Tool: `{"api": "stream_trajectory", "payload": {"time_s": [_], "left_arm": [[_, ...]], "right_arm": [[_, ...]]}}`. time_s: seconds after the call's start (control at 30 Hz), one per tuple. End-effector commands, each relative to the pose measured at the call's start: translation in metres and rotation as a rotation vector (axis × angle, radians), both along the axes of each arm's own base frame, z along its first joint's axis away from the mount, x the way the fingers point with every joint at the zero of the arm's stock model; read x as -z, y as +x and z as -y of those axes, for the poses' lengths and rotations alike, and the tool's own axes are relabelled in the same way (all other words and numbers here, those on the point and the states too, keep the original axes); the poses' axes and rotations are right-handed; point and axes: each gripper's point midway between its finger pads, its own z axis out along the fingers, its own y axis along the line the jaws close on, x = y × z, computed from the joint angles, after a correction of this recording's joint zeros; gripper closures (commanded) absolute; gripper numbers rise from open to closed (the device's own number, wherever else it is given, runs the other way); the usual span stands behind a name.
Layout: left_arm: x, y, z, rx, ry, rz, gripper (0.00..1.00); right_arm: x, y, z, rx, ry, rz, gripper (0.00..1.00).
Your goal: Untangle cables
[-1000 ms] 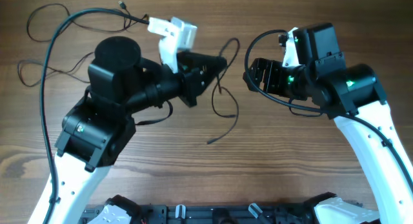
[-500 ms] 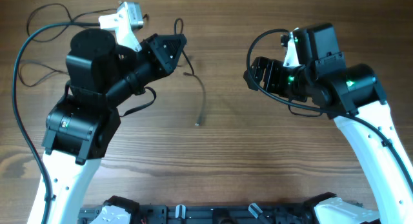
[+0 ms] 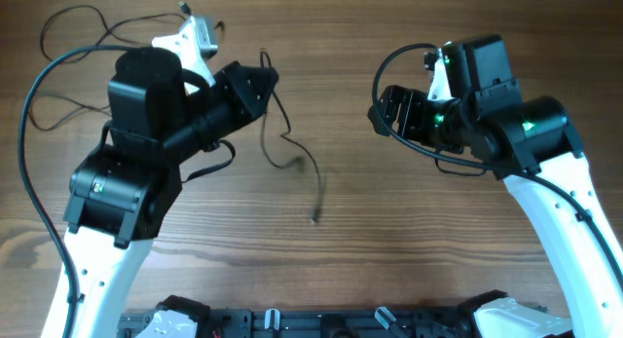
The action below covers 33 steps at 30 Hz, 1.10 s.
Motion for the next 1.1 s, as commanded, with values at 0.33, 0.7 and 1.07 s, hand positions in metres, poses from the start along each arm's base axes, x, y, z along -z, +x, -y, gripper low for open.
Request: {"api": "stream_trajectory", "payload": {"time_s": [0.33, 0.7, 1.07], "left_arm": [[0.040, 0.010, -0.017, -0.082, 0.080, -0.140, 0.96], [0.066, 0.018, -0.112, -0.315, 0.149, -0.250, 0.96], [0.099, 0.025, -0.253, -0.708, 0.157, -0.377, 0.96]], "right_arm": [[0.012, 0.008, 0.001, 0.016, -0.025, -0.031, 0.00], [0.012, 0.008, 0.002, 0.013, -0.031, -0.032, 0.00], [0.013, 0.008, 0.003, 0.017, -0.038, -0.034, 0.00]]}}
